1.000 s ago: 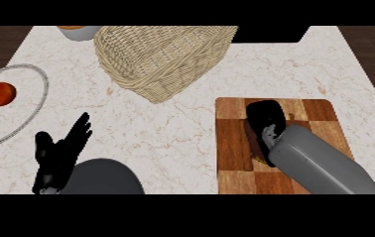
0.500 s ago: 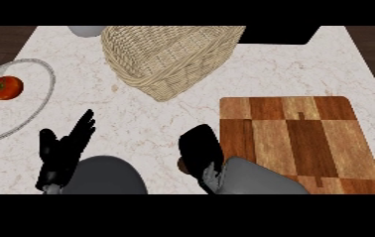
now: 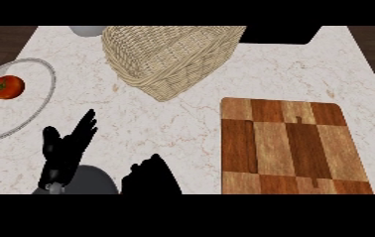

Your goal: Pick the sweet potato from the cutting board and place it in the basket

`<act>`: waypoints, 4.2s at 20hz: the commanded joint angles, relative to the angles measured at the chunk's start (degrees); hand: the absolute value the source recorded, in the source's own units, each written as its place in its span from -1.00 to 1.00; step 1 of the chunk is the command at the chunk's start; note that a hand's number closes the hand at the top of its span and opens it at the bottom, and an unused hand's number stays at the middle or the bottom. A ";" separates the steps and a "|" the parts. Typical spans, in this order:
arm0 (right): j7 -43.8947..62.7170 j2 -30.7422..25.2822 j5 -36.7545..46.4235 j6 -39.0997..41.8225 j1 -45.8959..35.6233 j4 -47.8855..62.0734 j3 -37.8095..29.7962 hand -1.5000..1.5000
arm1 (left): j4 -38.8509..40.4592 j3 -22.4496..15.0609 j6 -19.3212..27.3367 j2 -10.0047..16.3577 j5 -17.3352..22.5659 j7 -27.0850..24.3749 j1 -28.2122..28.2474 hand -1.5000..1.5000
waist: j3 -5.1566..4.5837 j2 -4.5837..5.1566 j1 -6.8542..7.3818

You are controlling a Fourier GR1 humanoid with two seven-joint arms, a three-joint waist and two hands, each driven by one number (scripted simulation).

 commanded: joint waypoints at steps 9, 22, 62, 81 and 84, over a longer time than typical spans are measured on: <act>4.00 0.94 -6.54 -27.58 -4.11 -19.59 -16.18 1.00 | 1.99 0.01 -0.58 0.26 0.22 2.51 4.29 0.00 | -0.68 0.14 -1.06; 12.13 0.94 -14.09 -19.73 -33.93 -0.65 -43.42 1.00 | 3.22 1.74 -1.10 0.46 0.26 2.80 2.67 0.00 | -0.78 0.52 -1.18; -32.73 -1.26 -15.32 -28.91 -36.94 59.02 -51.94 1.00 | 1.01 0.84 -3.06 -1.79 -1.97 2.41 4.74 0.00 | -0.74 1.11 0.17; -44.22 -13.40 -22.22 -28.43 -38.85 64.52 -66.04 -1.00 | -0.48 1.19 -2.25 -3.10 -3.42 2.76 6.25 0.00 | -0.67 0.85 -0.48; -44.19 -17.11 -22.51 -25.18 -36.48 64.09 -66.46 -1.00 | 2.09 2.89 -0.79 -3.51 -3.19 5.01 2.28 0.00 | -0.67 0.69 -1.85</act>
